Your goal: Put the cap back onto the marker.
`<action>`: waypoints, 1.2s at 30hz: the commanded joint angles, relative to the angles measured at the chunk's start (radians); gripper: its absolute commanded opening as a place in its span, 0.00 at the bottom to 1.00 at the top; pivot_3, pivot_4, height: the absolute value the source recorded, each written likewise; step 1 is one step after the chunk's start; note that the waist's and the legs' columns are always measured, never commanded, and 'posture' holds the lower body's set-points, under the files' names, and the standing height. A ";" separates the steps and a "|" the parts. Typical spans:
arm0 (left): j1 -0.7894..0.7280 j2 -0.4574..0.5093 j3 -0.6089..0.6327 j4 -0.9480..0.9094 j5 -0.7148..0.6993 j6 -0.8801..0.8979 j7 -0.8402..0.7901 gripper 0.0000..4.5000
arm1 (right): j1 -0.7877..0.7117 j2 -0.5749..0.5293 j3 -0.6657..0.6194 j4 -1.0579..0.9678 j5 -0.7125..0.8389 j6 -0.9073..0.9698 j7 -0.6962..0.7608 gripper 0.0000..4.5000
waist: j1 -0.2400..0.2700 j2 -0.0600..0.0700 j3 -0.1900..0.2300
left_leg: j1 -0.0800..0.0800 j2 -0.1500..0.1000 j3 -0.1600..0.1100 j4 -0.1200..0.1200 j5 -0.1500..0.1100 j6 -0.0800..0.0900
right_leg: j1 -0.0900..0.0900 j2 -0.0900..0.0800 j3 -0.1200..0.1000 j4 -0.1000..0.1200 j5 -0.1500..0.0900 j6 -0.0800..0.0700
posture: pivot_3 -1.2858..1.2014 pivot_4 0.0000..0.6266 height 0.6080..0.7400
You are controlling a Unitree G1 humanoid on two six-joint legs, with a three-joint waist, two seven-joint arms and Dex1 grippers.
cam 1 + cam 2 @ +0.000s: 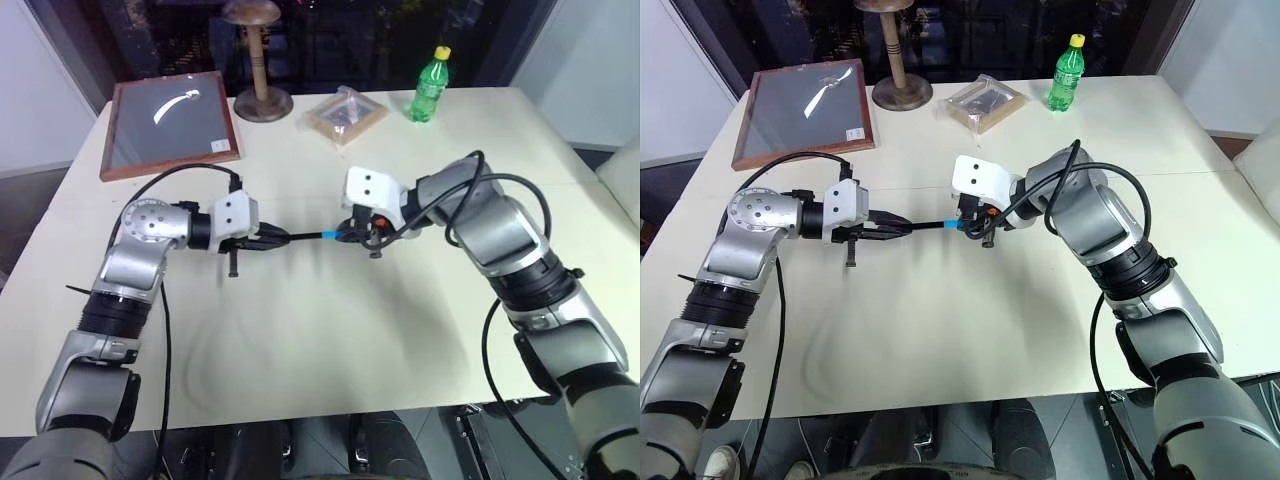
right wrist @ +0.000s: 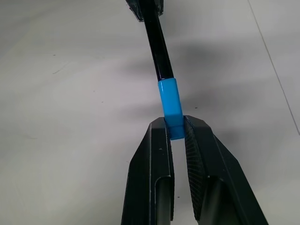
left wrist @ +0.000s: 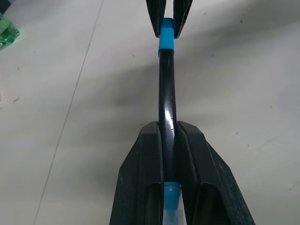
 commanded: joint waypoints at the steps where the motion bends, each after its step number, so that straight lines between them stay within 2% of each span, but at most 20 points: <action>1: -0.044 -0.069 -0.032 -0.072 -0.040 0.001 0.012 0.00 | -0.051 0.104 0.015 -0.150 0.084 -0.036 0.007 0.02 | 0.000 0.000 0.000 | 0.000 0.000 0.000 0.000 0.000 0.000 | 0.000 0.000 0.000 0.000 0.000 0.000 | 0.52 0.24 1.00; 8: -0.048 -0.085 -0.020 -0.080 -0.044 0.031 0.024 0.00 | -0.039 0.094 0.011 -0.150 0.082 -0.035 -0.004 0.02 | 0.000 0.000 0.000 | 0.000 0.000 0.000 0.000 0.000 0.000 | 0.000 0.000 0.000 0.000 0.000 0.000 | 0.52 0.24 1.00; 20: 0.011 -0.054 0.013 -0.137 -0.042 0.065 0.037 0.00 | 0.005 0.013 -0.002 -0.104 0.054 -0.104 0.007 0.02 | 0.000 0.000 0.000 | 0.000 0.000 0.000 0.000 0.000 0.000 | 0.000 0.000 0.000 0.000 0.000 0.000 | 0.52 0.24 1.00; 23: 0.026 -0.045 0.017 -0.152 -0.043 0.069 0.040 0.00 | 0.006 0.002 -0.002 -0.077 0.043 -0.124 0.008 0.30 | 0.001 0.000 0.000 | 0.000 0.000 0.000 0.000 0.000 0.000 | 0.000 0.000 0.000 0.000 0.000 0.000 | 0.52 0.24 1.00; 29: 0.062 -0.014 0.023 -0.186 -0.056 0.087 0.054 0.00 | 0.004 -0.015 0.000 -0.062 0.048 -0.139 0.009 0.99 | 0.000 0.000 0.000 | 0.000 0.000 0.000 0.000 0.000 0.000 | 0.000 0.000 0.000 0.000 0.000 0.000 | 0.52 0.24 1.00; 36: 0.133 0.023 0.044 -0.267 -0.078 0.148 0.112 0.00 | 0.001 -0.037 -0.026 -0.075 0.061 -0.121 -0.015 0.99 | 0.000 0.000 0.000 | 0.000 0.000 0.000 0.000 0.000 0.000 | 0.000 0.000 0.000 0.000 0.000 0.000 | 0.52 0.24 1.00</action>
